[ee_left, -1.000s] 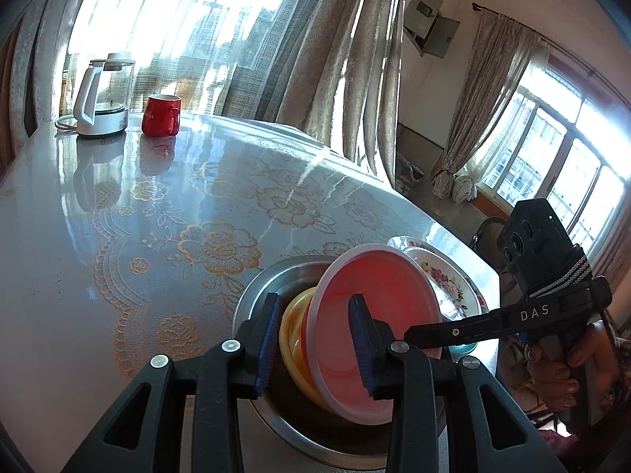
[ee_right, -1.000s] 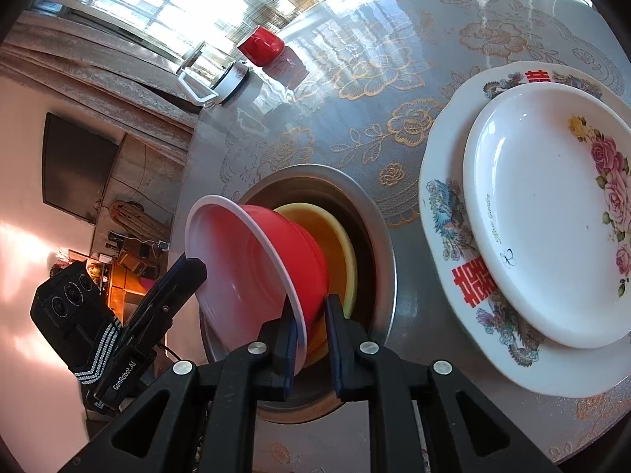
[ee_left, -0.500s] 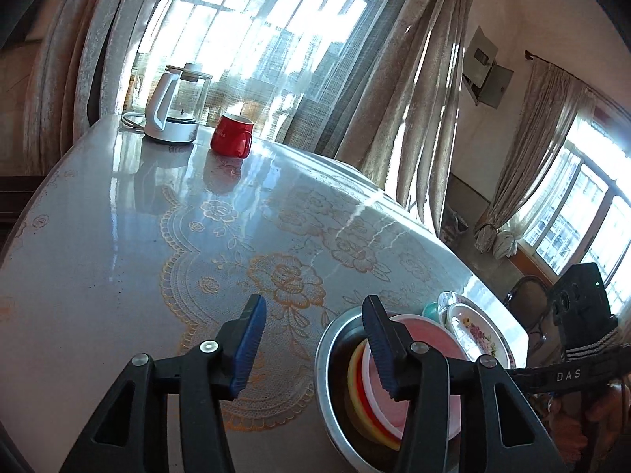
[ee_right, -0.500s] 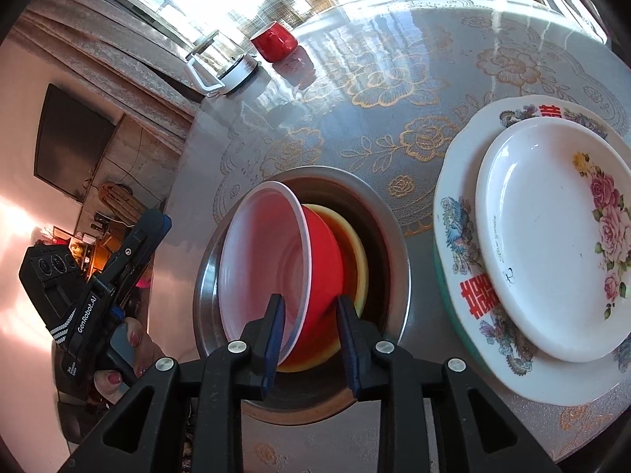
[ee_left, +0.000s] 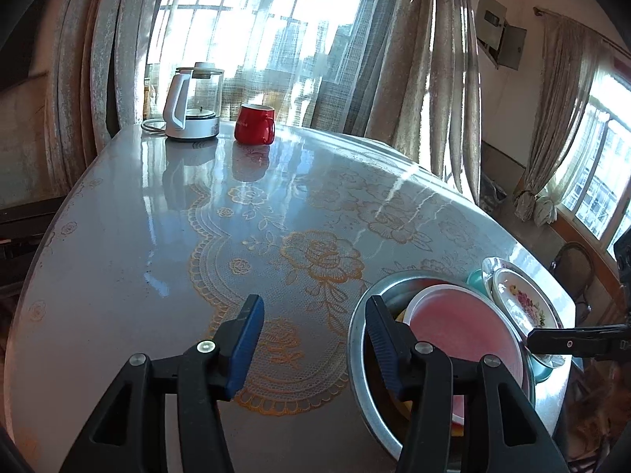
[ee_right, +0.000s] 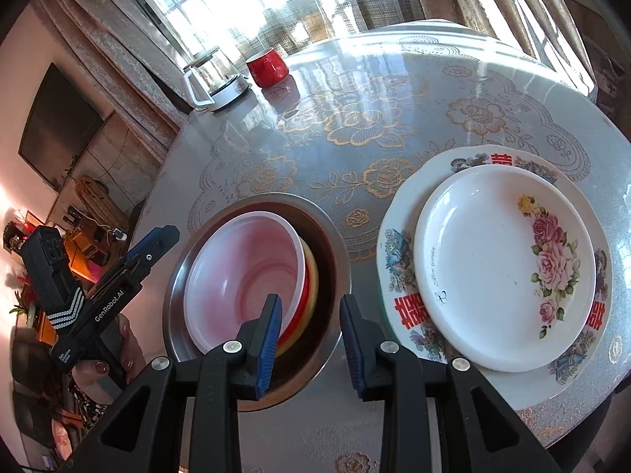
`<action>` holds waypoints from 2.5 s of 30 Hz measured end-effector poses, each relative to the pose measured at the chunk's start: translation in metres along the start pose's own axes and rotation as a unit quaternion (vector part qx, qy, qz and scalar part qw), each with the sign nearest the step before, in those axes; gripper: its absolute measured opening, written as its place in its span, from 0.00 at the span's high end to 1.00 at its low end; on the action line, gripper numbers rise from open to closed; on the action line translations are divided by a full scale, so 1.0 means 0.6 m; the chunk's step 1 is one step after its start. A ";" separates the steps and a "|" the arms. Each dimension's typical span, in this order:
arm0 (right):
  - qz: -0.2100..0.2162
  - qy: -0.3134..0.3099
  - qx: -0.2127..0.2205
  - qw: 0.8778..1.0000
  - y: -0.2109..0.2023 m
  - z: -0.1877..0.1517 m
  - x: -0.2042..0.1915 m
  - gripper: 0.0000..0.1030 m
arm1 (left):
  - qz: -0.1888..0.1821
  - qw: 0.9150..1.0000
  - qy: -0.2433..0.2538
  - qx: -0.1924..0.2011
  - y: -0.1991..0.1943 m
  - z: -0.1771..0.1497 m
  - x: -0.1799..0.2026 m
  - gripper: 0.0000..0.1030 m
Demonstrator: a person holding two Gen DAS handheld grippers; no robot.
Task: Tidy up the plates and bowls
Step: 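Lower the red bowl into the yellow bowl and open both grippers, then close the left gripper on the steel bowl rim while the right gripper grips it too, then lift the steel bowl with nested bowls and carry it over the plate stack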
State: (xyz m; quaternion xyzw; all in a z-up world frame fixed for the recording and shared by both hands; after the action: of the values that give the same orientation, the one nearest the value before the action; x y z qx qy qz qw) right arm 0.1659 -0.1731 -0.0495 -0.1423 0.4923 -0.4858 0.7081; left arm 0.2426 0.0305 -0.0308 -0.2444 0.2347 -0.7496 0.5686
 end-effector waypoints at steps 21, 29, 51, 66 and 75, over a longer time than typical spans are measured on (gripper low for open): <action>0.037 0.017 -0.018 0.999 0.004 -0.051 0.007 0.69 | 0.083 0.994 -0.049 -0.060 -0.042 -0.051 -0.029 0.35; 0.034 0.008 -0.025 0.999 0.023 -0.045 0.000 0.68 | 0.106 0.993 -0.029 -0.050 -0.059 -0.050 -0.018 0.30; 0.021 0.008 -0.033 0.999 0.045 -0.045 0.001 0.65 | 0.056 0.995 0.004 -0.078 -0.066 -0.084 0.039 0.33; 0.031 0.026 -0.036 0.999 0.047 -0.049 0.006 0.65 | -0.011 0.992 0.008 -0.123 -0.057 -0.108 0.069 0.69; 0.056 0.034 -0.051 0.997 0.075 -0.057 -0.003 0.67 | -0.045 0.989 0.000 -0.142 -0.050 -0.114 0.079 0.69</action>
State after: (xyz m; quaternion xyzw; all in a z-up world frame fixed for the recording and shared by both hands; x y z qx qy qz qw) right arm 0.1619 -0.1402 -0.0949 -0.1334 0.5474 -0.4241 0.7090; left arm 0.1660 -0.0027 -0.0598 -0.3330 0.3279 -0.7337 0.4933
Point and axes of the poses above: each gripper's, at about its wrist camera, not at the fingertips, and y roughly the way its jaws point, x to its right, z to its top, the point moved 9 cm from there along y, roughly the way its jaws point, and after that the axes turned 14 degrees about z, right-handed, at the moved point
